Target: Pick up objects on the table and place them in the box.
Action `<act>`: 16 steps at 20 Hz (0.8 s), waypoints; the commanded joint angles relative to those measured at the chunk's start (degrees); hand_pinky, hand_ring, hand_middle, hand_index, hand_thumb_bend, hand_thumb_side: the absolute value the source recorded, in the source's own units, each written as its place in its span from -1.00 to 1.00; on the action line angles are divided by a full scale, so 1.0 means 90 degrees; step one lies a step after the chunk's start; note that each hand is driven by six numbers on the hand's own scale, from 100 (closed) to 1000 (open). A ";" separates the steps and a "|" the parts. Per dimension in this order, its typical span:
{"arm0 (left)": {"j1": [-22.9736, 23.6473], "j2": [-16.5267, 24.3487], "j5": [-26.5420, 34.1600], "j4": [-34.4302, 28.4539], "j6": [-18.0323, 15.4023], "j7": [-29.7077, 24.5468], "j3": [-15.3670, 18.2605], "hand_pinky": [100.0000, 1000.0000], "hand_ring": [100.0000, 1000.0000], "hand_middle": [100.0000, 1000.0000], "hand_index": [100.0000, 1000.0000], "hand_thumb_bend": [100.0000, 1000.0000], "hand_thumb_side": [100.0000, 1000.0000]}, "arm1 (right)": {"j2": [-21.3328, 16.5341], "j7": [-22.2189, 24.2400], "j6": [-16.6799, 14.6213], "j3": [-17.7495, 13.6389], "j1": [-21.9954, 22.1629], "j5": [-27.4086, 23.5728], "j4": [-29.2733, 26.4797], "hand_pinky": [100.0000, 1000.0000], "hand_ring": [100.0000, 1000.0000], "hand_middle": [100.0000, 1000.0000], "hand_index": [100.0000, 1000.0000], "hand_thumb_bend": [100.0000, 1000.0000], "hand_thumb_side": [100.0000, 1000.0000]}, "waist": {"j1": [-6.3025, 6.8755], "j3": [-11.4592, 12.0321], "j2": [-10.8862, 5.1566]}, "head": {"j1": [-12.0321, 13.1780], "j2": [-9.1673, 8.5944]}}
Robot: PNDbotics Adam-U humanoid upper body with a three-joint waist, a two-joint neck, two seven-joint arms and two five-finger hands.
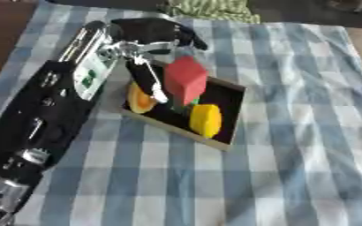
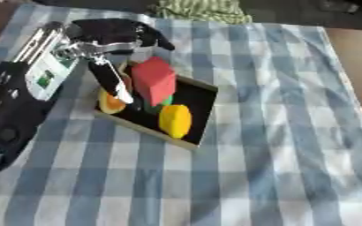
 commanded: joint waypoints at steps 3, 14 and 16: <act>-0.0247 0.0304 0.0274 -0.0567 -0.0145 -0.0219 0.0173 0.94 0.79 0.63 0.88 0.33 -0.63 | -0.0172 0.0014 -0.0020 -0.0076 -0.0054 -0.0041 -0.0032 0.78 0.44 0.38 0.61 -1.00 -0.23 | 0.0109 0.0018 -0.0122 | -0.0037 -0.0070; 0.0379 0.2181 0.3131 -0.3465 0.1710 0.1072 0.1103 0.81 0.55 0.38 0.67 -0.89 -1.00 | -0.0361 -0.0240 -0.0005 -0.0254 0.0077 -0.0040 -0.0248 0.77 0.45 0.39 0.61 -1.00 -0.21 | 0.0116 0.0187 -0.0130 | -0.0388 0.0009; 0.0740 0.2626 0.3673 -0.3980 0.2144 0.1731 0.1304 0.82 0.53 0.37 0.67 -1.00 -1.00 | -0.0389 -0.0293 0.0010 -0.0292 0.0097 -0.0033 -0.0282 0.77 0.45 0.39 0.61 -1.00 -0.20 | 0.0112 0.0216 -0.0118 | -0.0430 0.0004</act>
